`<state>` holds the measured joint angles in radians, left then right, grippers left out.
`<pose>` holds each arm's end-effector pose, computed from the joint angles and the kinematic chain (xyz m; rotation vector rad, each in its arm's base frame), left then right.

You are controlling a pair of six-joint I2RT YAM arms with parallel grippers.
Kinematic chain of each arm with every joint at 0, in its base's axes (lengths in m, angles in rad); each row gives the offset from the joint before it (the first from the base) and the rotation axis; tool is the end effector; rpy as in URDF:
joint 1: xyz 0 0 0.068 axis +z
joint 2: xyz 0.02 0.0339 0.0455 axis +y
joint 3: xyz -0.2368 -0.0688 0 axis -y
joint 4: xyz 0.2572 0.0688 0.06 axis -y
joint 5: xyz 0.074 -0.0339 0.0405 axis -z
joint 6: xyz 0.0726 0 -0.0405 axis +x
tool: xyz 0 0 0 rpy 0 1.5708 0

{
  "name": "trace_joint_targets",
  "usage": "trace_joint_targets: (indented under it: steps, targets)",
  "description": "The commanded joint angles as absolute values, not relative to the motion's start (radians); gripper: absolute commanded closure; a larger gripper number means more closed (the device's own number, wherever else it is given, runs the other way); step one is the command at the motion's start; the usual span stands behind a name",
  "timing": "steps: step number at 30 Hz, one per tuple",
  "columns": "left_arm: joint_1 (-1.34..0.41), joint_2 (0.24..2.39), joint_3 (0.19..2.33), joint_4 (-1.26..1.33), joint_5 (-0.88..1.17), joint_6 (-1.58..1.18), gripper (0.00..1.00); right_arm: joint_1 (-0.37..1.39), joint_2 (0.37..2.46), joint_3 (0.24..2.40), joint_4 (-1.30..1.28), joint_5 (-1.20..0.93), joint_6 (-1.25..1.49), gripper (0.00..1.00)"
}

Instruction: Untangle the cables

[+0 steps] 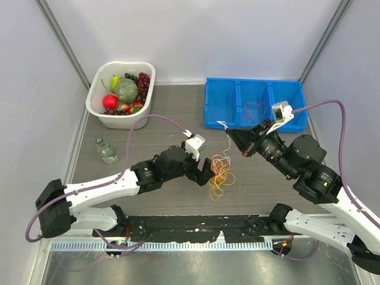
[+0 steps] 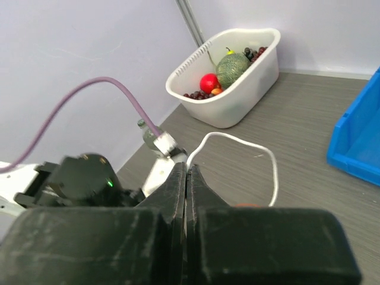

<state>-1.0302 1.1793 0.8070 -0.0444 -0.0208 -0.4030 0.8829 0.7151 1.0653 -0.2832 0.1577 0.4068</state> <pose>0.1686 -0.2780 0.2354 0.6353 2.0052 -0.8828 0.1406 0.1531 0.4231 -0.2412 1.5563 0.9096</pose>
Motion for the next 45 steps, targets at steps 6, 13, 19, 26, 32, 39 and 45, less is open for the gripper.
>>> trace_joint_targets:
  steps: [6,13,19,26,32,39,45]
  targets:
    - [-1.098,1.449,0.927,0.269,-0.272,-0.219,0.12,0.887,0.739,1.201,-0.203,0.069,0.462,0.99]
    - [-1.095,1.666,0.97,0.385,-0.354,-0.275,0.31,0.888,0.747,1.331,-0.19,0.031,0.503,0.99]
    - [-1.028,1.71,0.934,0.251,-0.617,-0.323,0.52,0.887,0.729,1.459,-0.19,0.04,0.499,0.99]
    - [-0.966,1.531,0.783,0.199,-0.575,-0.367,0.52,0.887,0.709,1.64,-0.227,0.1,0.368,0.99]
    - [-0.965,1.494,0.736,0.141,-0.571,-0.376,0.51,0.887,0.693,1.715,-0.247,0.144,0.29,0.99]
    - [-0.951,1.477,0.7,0.08,-0.575,-0.425,0.49,0.887,0.675,1.697,-0.322,0.264,0.226,0.99]
    - [-0.919,1.445,0.667,0.078,-0.565,-0.436,0.48,0.888,0.689,1.846,-0.382,0.313,0.155,0.99]
